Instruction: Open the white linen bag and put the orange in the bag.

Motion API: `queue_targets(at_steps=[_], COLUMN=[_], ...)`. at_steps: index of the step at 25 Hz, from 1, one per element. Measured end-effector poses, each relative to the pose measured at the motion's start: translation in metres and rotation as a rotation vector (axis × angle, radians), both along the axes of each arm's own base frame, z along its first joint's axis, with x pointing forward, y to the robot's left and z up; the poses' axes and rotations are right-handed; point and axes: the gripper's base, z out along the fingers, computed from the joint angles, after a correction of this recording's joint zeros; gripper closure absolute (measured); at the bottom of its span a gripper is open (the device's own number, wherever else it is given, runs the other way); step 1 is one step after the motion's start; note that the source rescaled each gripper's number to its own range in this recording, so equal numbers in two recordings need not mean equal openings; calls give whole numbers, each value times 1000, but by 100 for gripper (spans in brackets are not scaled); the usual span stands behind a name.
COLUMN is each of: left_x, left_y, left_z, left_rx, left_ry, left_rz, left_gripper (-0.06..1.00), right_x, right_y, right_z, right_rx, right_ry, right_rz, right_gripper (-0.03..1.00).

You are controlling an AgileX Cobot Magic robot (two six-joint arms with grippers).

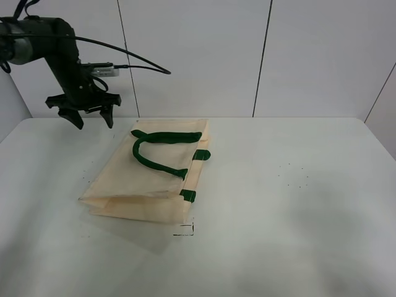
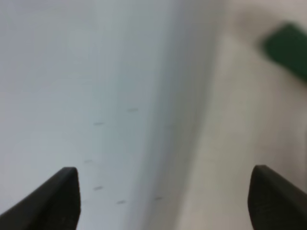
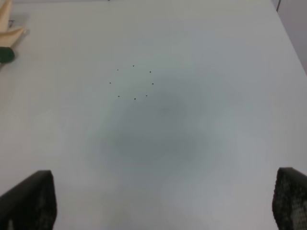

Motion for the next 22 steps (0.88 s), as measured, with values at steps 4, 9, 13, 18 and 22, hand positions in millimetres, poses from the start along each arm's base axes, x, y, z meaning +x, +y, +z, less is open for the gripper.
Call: queue_targets(at_steps=[4, 9, 13, 18, 22], left_x=[-2, -5, -13, -44, -86], left_y=[25, 31, 27, 27, 26], left_z=[-1, -1, -6, -10, -8], left_rx=[6, 9, -31, -38, -33], left_ry=[38, 67, 103, 190, 268], left_rz=[50, 55, 46, 39, 34], left_gripper=[-4, -4, -2, -2, -2], right_x=[0, 0, 0, 0, 0], right_y=[0, 0, 0, 0, 0], right_z=[0, 0, 0, 0, 0], right_rx=[0, 0, 0, 0, 0], right_ry=[0, 0, 0, 0, 0], right_rz=[0, 0, 0, 0, 0], right_gripper=[-3, -3, -3, -3, -3])
